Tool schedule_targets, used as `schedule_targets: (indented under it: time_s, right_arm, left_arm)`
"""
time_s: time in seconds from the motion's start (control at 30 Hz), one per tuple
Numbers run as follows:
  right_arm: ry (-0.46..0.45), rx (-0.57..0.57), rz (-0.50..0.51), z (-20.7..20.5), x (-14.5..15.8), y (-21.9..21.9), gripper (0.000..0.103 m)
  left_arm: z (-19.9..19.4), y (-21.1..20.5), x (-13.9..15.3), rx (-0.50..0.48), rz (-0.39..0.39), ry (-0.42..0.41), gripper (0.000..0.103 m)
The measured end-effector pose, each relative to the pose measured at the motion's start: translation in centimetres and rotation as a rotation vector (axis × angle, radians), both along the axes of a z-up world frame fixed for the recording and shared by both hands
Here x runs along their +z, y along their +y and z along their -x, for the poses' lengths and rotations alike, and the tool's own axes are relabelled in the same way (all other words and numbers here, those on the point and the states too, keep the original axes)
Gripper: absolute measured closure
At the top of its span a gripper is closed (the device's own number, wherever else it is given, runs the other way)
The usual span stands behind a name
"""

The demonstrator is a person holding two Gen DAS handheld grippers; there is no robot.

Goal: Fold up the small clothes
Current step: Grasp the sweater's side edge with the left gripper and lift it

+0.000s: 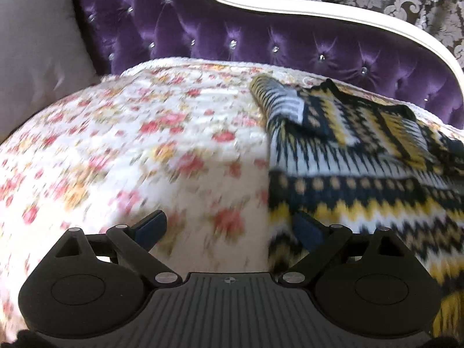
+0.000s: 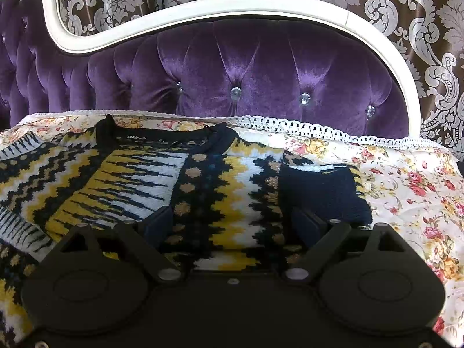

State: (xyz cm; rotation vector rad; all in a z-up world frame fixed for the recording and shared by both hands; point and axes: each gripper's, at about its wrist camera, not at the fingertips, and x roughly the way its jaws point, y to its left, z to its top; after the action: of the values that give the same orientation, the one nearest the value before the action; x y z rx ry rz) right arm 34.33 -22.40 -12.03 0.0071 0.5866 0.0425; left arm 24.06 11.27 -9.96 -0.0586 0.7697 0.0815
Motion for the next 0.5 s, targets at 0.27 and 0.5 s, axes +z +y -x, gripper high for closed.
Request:
schedule_targets:
  time_s: [0.27,0.5]
  right_arm:
    - [0.069,0.020,-0.013,0.4,1.4,-0.3,0.010]
    - [-0.010,0.042,-0.167,7.7,7.1,-3.8,0.009]
  left_arm:
    - [3.0,-0.4,0.2,0.002,0.014,0.020,0.008]
    - [4.6,-0.8,0.0,-0.020,0.030,0.033,0.008]
